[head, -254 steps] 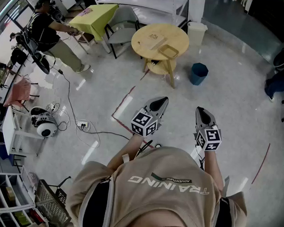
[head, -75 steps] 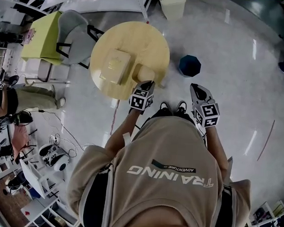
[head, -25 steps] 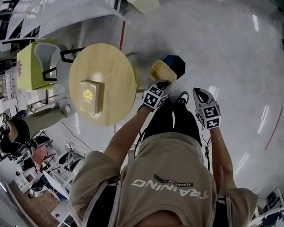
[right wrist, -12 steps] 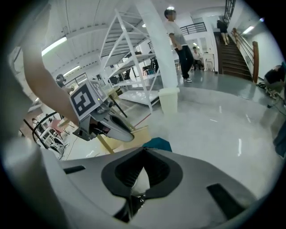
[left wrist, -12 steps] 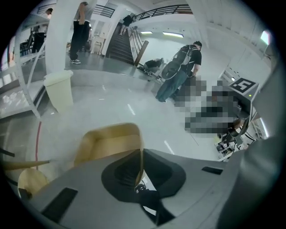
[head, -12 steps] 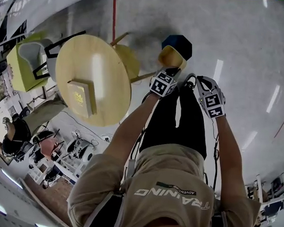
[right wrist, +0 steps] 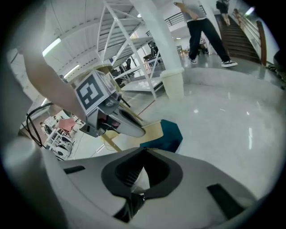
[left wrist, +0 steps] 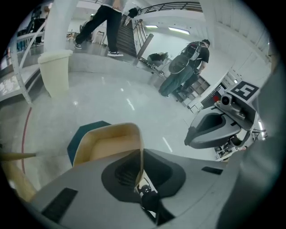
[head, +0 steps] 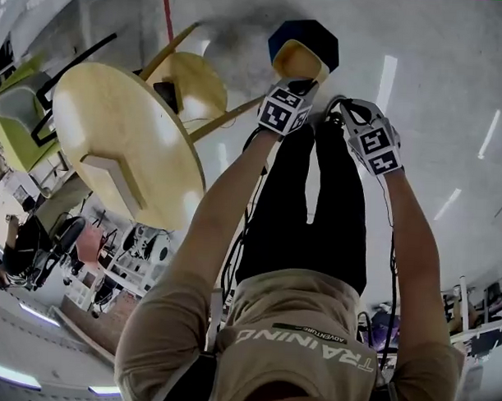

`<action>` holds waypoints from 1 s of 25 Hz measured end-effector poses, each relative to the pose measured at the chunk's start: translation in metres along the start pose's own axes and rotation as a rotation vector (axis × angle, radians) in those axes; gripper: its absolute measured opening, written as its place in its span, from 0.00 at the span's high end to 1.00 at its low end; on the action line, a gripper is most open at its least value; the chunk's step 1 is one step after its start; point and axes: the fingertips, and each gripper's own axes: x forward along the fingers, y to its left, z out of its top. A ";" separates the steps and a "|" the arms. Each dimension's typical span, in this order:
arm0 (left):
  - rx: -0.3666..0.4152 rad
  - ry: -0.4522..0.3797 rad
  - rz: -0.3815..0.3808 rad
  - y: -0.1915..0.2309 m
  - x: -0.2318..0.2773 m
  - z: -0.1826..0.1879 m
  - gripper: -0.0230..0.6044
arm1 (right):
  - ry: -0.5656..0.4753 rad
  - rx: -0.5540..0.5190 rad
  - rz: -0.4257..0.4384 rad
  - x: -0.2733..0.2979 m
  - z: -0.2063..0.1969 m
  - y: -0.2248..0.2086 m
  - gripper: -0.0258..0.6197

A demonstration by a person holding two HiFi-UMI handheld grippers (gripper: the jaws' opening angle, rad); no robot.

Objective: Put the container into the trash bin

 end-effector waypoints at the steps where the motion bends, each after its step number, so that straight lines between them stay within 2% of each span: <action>1: -0.015 -0.004 -0.007 0.007 0.010 -0.002 0.93 | 0.009 0.000 0.021 0.011 -0.005 -0.002 0.96; 4: -0.058 -0.019 -0.026 0.028 0.038 -0.005 0.93 | 0.036 0.017 0.053 0.040 -0.016 -0.013 0.96; 9: -0.087 -0.001 -0.018 0.062 0.070 -0.025 0.93 | 0.040 0.035 0.055 0.068 -0.024 -0.024 0.96; 14: -0.059 0.003 0.000 0.075 0.086 -0.022 0.91 | 0.033 0.044 0.051 0.069 -0.030 -0.040 0.96; 15: -0.047 0.005 0.005 0.077 0.087 -0.020 0.87 | 0.030 0.053 0.052 0.069 -0.030 -0.040 0.96; 16: -0.035 0.008 0.012 0.082 0.086 -0.020 0.76 | 0.027 0.063 0.055 0.071 -0.032 -0.039 0.96; 17: -0.026 0.011 0.023 0.086 0.085 -0.020 0.71 | 0.027 0.070 0.059 0.073 -0.034 -0.036 0.96; 20: -0.033 0.009 0.043 0.089 0.081 -0.015 0.71 | 0.037 0.075 0.072 0.067 -0.044 -0.028 0.96; 25: -0.066 -0.012 0.040 0.069 0.075 -0.009 0.71 | 0.033 0.090 0.082 0.043 -0.058 -0.021 0.96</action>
